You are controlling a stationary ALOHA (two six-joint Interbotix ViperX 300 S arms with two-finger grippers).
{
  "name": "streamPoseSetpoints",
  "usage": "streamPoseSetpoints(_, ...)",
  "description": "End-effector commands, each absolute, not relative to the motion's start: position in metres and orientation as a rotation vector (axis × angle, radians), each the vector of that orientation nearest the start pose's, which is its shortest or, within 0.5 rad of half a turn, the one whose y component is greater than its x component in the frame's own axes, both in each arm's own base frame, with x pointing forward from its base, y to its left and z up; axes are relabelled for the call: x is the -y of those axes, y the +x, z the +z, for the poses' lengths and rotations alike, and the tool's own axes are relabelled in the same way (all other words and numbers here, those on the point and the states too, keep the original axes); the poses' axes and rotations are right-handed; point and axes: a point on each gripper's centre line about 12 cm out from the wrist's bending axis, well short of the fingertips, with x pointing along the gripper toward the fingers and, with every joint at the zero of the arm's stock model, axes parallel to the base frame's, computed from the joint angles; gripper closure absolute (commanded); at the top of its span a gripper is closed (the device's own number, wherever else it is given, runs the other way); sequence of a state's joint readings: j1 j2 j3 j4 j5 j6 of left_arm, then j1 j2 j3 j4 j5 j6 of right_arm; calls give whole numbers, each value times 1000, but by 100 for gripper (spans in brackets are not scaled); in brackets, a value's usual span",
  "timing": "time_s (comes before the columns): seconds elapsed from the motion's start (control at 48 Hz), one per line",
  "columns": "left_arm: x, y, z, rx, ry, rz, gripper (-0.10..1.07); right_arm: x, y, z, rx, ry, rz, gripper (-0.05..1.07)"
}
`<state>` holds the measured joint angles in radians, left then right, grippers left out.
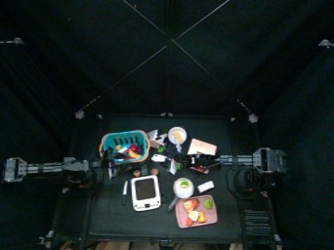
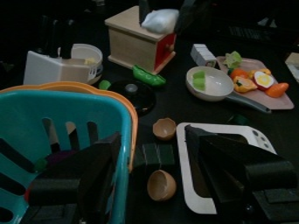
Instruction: Hand over detergent
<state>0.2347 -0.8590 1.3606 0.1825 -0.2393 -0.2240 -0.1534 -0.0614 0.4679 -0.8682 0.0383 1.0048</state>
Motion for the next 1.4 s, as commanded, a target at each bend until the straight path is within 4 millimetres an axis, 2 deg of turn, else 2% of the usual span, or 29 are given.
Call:
streamPoseSetpoints(0.0,-40,187,197,-244,-82,197,3,72,408,291,-330,167,-192,26)
streamPoseSetpoints(0.271,-39,186,195,-249,-82,197,3,81,386,297,-253,242,-172,26)
streamPoseSetpoints(0.458,-39,186,195,-250,-82,197,3,99,358,307,-101,398,-171,26)
streamPoseSetpoints(0.562,-39,185,194,-253,-83,197,3,110,340,306,-44,446,-196,26)
streamPoseSetpoints(0.75,-39,185,192,-257,-83,197,3,118,309,299,-1,425,-249,26)
streamPoseSetpoints(0.917,-39,185,193,-255,-83,197,3,114,286,308,148,369,-253,26)
streamPoseSetpoints(1.062,-39,185,192,-257,-83,197,3,115,262,299,261,306,-327,26)
streamPoseSetpoints(1.229,-39,185,193,-253,-83,198,3,117,236,275,327,230,-476,26)
streamPoseSetpoints(1.375,-40,184,192,-255,-84,204,3,111,231,261,315,197,-532,26)
